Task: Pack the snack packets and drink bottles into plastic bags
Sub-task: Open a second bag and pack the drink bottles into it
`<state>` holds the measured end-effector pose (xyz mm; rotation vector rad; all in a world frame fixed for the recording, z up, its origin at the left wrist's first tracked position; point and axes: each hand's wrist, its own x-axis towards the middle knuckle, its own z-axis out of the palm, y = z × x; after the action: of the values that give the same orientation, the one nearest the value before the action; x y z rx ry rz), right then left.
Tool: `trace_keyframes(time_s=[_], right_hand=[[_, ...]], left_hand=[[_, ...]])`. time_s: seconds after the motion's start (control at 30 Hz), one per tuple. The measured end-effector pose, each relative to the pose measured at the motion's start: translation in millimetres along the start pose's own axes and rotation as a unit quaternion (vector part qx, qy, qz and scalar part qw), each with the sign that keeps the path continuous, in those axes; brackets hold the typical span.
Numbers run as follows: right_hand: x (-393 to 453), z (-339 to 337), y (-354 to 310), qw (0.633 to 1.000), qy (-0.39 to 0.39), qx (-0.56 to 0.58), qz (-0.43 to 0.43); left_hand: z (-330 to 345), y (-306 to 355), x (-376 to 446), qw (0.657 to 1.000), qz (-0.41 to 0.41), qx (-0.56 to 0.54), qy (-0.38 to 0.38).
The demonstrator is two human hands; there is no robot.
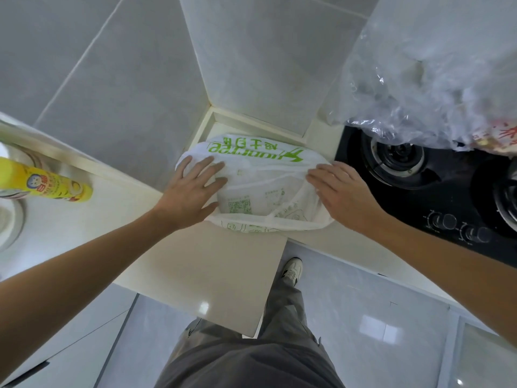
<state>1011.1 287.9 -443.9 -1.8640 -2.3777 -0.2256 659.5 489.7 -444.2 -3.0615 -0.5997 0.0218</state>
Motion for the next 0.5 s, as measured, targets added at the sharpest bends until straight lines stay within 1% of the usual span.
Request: trace_keyframes(time_s=[0.07, 0.13, 0.2, 0.27, 0.3, 0.4, 0.47, 0.5], right_hand=[[-6, 9, 14, 0.997, -0.068, 0.009, 0.038], [-10, 16, 20, 0.989, -0.136, 0.016, 0.056], [-9, 20, 18, 0.982, -0.173, -0.005, 0.069], [-4, 21, 10, 0.984, -0.162, -0.012, 0.077], [-1, 20, 6, 0.986, -0.154, -0.007, 0.066], [-1, 25, -1, 0.993, -0.115, 0.014, 0.000], [-4, 29, 1, 0.993, -0.115, 0.018, -0.010], [-5, 30, 2, 0.992, -0.126, 0.015, -0.001]], left_hand=[[2, -1, 3, 0.999, -0.032, 0.002, -0.028], [6, -1, 7, 0.998, -0.047, -0.001, -0.048], [7, 1, 12, 0.997, -0.049, 0.007, -0.061], [5, 4, 16, 0.997, -0.050, 0.018, -0.056], [4, 6, 18, 0.998, -0.047, 0.019, -0.049], [5, 9, 20, 1.000, -0.002, 0.020, -0.016], [8, 8, 19, 1.000, 0.017, 0.023, -0.004], [9, 8, 18, 1.000, 0.010, 0.022, -0.005]])
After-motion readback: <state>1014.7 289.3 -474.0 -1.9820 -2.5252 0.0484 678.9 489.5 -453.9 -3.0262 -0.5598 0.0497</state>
